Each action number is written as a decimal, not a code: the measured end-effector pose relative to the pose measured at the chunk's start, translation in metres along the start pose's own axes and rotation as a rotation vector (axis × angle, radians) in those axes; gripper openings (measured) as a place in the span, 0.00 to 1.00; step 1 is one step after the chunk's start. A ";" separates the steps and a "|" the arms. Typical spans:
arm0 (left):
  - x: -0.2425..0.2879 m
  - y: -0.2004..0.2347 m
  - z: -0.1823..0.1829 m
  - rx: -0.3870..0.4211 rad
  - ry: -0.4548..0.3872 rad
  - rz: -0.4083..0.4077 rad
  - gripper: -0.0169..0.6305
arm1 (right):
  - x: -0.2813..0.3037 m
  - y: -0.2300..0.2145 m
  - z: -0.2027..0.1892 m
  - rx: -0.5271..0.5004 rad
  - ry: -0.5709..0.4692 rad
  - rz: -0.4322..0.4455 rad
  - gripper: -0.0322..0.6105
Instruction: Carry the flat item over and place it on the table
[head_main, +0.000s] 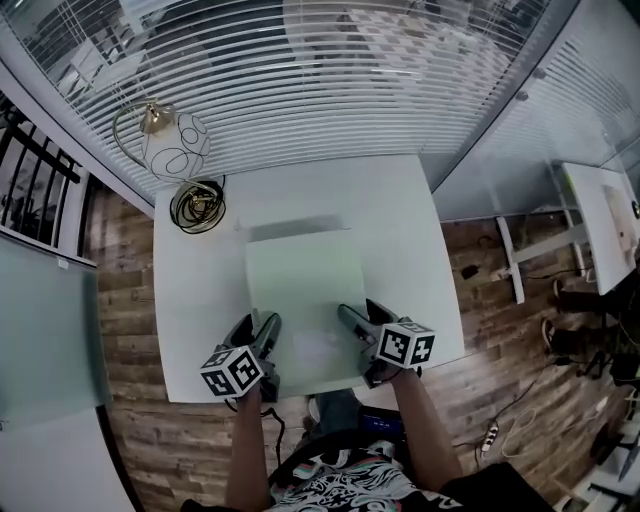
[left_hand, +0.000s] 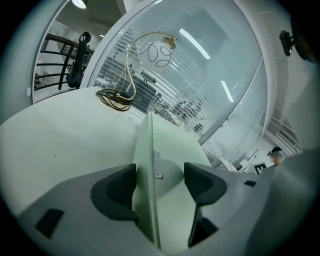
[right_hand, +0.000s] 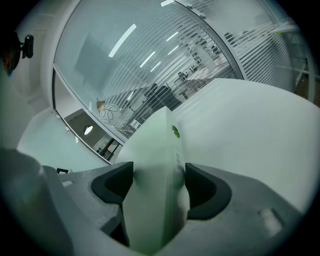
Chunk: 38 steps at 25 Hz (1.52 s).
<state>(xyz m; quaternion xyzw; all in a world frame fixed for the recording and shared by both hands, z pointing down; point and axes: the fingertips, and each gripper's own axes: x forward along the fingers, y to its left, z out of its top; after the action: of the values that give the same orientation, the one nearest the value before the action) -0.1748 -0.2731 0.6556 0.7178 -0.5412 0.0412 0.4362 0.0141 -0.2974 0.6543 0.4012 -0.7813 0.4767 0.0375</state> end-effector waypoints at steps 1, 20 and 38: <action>0.001 0.001 -0.001 -0.003 0.002 0.001 0.49 | 0.001 -0.001 0.000 0.000 0.003 -0.003 0.53; 0.023 0.010 -0.010 -0.006 0.085 0.050 0.49 | 0.010 -0.022 -0.004 0.018 0.059 -0.058 0.53; 0.018 0.010 -0.004 0.037 0.076 0.081 0.49 | 0.003 -0.022 0.008 -0.081 0.033 -0.144 0.52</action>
<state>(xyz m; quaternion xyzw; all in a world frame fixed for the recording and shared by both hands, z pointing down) -0.1739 -0.2840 0.6738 0.7013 -0.5519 0.0959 0.4409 0.0295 -0.3109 0.6673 0.4466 -0.7684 0.4471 0.1008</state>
